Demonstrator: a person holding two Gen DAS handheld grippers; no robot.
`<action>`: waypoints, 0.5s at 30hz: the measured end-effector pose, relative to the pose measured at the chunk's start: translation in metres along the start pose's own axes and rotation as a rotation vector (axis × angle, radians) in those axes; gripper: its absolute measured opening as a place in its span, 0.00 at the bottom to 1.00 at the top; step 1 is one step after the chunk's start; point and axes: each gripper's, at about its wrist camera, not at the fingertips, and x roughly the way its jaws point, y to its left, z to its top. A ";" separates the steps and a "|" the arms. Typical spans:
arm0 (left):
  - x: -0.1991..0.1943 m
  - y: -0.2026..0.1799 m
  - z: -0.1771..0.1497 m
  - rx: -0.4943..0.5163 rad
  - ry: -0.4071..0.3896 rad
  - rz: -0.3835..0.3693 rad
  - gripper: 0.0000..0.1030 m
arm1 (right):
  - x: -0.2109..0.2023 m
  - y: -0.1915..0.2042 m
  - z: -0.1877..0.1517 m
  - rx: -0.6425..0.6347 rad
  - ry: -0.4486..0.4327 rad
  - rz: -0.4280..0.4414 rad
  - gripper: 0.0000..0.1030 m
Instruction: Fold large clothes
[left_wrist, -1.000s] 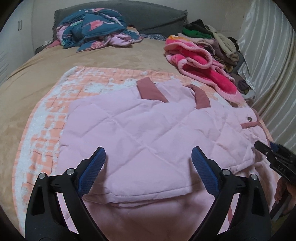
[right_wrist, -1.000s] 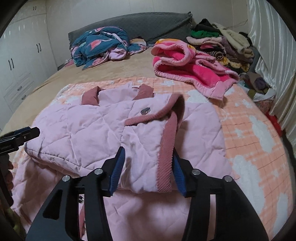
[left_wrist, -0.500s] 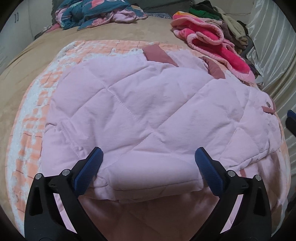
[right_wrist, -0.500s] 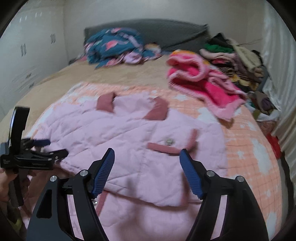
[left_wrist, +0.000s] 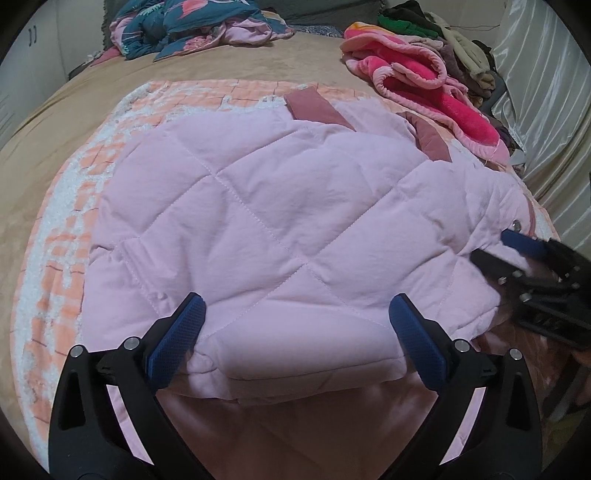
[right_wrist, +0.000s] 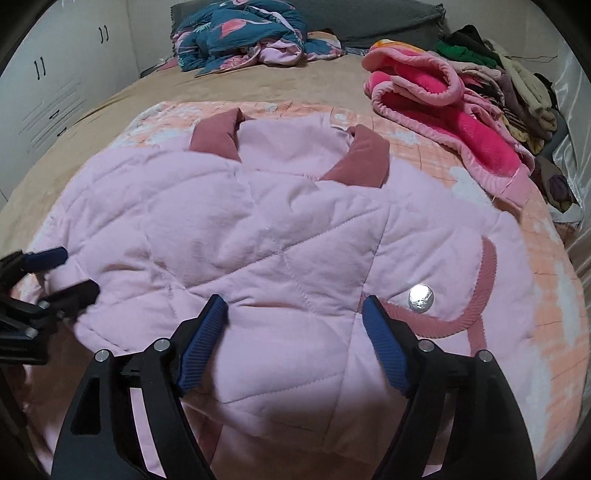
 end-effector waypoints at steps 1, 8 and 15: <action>0.000 0.000 0.000 0.004 -0.001 0.003 0.92 | 0.001 -0.001 -0.003 0.011 -0.014 0.000 0.75; -0.008 0.003 0.003 0.002 -0.005 0.000 0.92 | -0.013 -0.002 -0.011 0.054 -0.047 0.014 0.78; -0.018 0.002 0.004 0.001 -0.016 0.012 0.92 | -0.031 -0.005 -0.023 0.064 -0.075 0.021 0.85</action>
